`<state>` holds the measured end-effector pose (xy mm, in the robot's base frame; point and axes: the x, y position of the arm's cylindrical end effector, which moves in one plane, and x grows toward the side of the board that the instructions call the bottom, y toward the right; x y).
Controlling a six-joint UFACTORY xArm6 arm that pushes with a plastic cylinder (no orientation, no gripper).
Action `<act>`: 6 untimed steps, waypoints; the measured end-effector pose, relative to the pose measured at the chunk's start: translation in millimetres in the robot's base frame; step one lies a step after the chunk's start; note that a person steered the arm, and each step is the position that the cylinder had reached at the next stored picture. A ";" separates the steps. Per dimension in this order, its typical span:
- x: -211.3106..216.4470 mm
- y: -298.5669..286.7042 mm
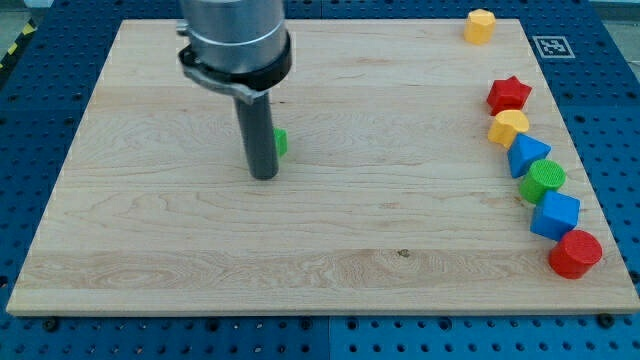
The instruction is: Slide the green star between the yellow hexagon and the red star
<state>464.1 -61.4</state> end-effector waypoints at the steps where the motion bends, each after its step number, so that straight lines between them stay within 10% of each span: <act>1: -31.6 12.2; 6: -66.1 -15.0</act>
<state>398.0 -76.4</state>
